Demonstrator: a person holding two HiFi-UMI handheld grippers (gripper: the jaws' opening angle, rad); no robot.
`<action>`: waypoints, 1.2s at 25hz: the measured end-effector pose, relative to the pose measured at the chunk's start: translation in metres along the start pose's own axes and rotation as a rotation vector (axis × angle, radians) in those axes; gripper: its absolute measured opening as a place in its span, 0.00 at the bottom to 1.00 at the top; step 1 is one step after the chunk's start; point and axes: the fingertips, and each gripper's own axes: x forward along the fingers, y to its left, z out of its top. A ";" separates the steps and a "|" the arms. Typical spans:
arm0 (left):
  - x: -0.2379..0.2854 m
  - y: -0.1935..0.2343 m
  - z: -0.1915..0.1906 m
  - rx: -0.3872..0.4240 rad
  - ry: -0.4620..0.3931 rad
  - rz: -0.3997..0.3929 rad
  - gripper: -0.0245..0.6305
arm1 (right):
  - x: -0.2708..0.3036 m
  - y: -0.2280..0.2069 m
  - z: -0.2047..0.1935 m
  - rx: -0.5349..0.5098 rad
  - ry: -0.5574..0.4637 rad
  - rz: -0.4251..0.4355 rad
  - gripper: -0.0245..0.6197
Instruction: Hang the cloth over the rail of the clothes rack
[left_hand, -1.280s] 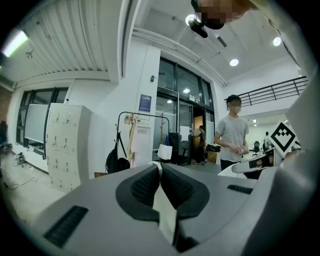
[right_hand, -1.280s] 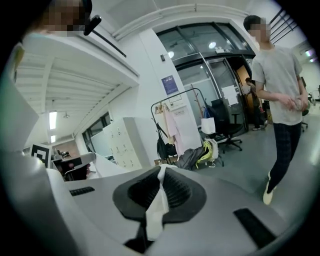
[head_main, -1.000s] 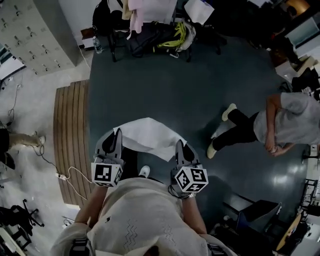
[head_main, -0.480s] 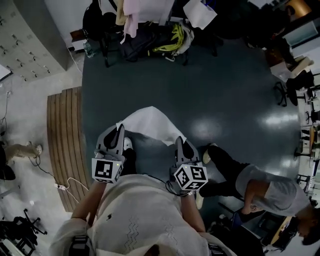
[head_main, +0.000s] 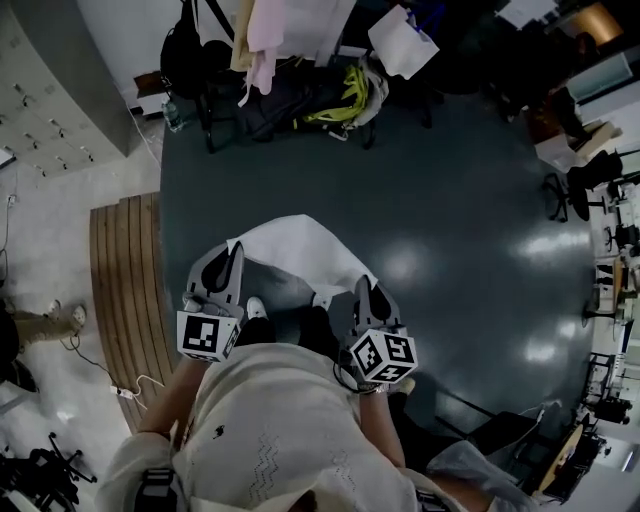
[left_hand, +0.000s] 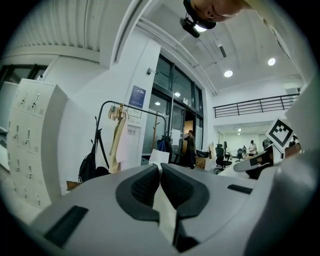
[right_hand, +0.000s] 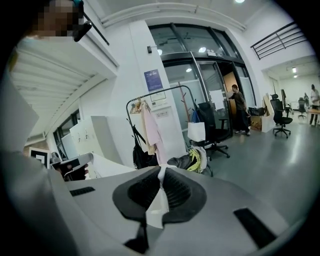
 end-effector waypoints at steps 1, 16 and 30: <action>0.006 0.003 -0.001 -0.004 0.003 0.003 0.06 | 0.007 -0.002 0.004 0.001 -0.003 -0.002 0.08; 0.165 0.045 0.022 0.030 0.009 0.239 0.06 | 0.202 -0.074 0.098 -0.068 0.046 0.192 0.08; 0.363 0.019 0.061 -0.018 -0.005 0.463 0.06 | 0.378 -0.202 0.252 -0.134 0.032 0.384 0.08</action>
